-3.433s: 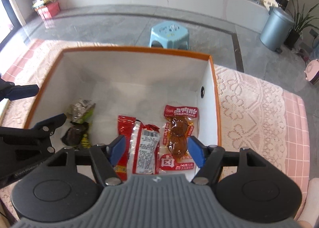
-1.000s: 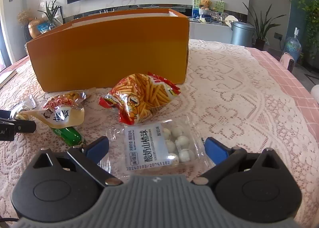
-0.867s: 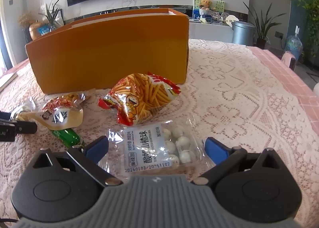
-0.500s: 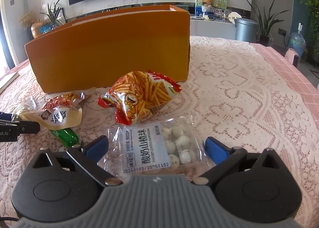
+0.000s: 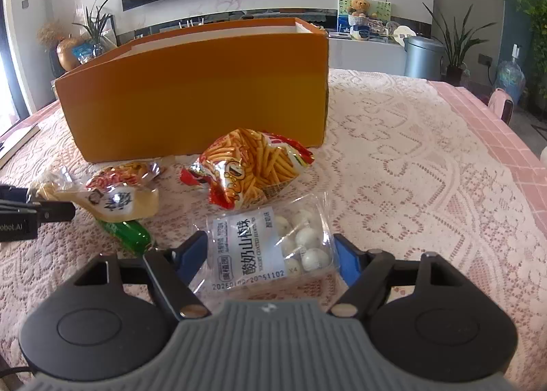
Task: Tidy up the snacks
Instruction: 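Grasp the white milk-ball pack with the right tool while the left tool grasps a clear cookie bag, then lift both held packs and carry them over the orange box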
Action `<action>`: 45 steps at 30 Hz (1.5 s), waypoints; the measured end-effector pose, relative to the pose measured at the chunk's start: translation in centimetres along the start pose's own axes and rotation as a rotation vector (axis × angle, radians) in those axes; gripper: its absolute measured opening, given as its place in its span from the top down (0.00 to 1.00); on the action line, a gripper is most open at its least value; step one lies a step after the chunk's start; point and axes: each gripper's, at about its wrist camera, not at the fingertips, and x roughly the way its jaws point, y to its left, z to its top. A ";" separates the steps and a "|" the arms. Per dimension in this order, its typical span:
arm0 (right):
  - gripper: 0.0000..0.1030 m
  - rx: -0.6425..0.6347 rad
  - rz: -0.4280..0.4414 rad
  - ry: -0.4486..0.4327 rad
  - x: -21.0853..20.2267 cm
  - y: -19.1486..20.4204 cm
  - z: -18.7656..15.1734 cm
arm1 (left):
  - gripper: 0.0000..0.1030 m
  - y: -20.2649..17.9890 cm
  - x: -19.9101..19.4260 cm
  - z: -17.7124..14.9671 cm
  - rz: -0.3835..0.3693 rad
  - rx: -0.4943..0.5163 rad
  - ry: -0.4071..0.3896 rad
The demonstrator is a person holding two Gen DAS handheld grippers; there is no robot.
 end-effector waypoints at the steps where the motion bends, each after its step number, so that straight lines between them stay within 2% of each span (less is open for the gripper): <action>1: 0.27 -0.001 -0.002 0.002 -0.2 0.1 0.0 | 0.49 0.0 -0.2 0.0 0.002 0.000 -0.004; 11: 0.27 0.033 0.003 0.016 -2.8 -0.1 -0.1 | 0.49 0.0 -3.0 0.1 0.011 0.007 -0.030; 24: 0.27 0.012 0.050 -0.091 -8.2 1.1 1.7 | 0.49 0.4 -7.0 2.2 0.006 -0.028 -0.095; 35: 0.27 -0.036 0.055 -0.186 -10.9 1.8 5.6 | 0.49 0.2 -9.0 6.2 0.014 -0.007 -0.147; 45: 0.27 -0.082 0.082 -0.208 -10.3 1.9 10.6 | 0.49 0.2 -8.0 10.6 -0.027 0.023 -0.159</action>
